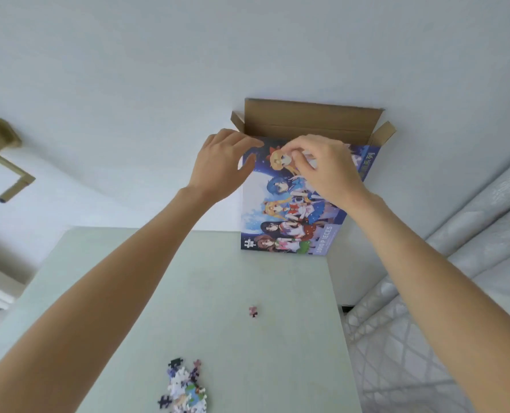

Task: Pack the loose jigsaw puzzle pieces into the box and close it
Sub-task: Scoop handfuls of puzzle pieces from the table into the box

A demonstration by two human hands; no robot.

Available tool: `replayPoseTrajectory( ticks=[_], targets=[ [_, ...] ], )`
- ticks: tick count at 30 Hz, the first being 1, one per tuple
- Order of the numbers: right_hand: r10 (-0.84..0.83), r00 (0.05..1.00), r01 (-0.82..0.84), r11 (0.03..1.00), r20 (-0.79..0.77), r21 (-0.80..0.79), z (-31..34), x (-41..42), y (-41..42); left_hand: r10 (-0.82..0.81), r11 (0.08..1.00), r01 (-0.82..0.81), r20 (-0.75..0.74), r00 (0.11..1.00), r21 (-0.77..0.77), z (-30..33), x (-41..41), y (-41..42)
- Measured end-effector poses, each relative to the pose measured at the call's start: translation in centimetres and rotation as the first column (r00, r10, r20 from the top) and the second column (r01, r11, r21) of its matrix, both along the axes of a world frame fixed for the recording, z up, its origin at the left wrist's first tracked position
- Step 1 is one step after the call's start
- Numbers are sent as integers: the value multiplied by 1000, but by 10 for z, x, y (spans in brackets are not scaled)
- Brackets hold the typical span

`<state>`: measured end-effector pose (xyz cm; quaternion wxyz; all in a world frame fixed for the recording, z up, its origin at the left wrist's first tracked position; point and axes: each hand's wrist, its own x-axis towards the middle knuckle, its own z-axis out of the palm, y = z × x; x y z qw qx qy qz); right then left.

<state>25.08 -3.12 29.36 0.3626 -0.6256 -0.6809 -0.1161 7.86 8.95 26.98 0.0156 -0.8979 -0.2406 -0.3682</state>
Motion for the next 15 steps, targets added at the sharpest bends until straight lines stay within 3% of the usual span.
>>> replayPoseTrajectory(
  ticks=[2,4,8,12,15],
  targets=[
    [32,999,-31,999,-30,27,-25,-22,-28,35,995,-29,60,998,-98,-14,-24,-26],
    [35,997,-38,999,-75,-34,-64,-46,-53,90,950,-73,44,995,-303,-38,-56,-54],
    [-6,984,-54,942,-179,-332,-150,-90,-93,159,751,-205,-129,979,-628,-106,-118,-102],
    [-57,971,-112,749,-232,-653,-228,-127,-113,138,587,-401,-401,906,-703,-187,-180,-142],
    [-141,979,-37,584,-146,-811,-275,-144,-114,64,521,-549,-612,788,-654,-236,-214,-164]
  ],
)
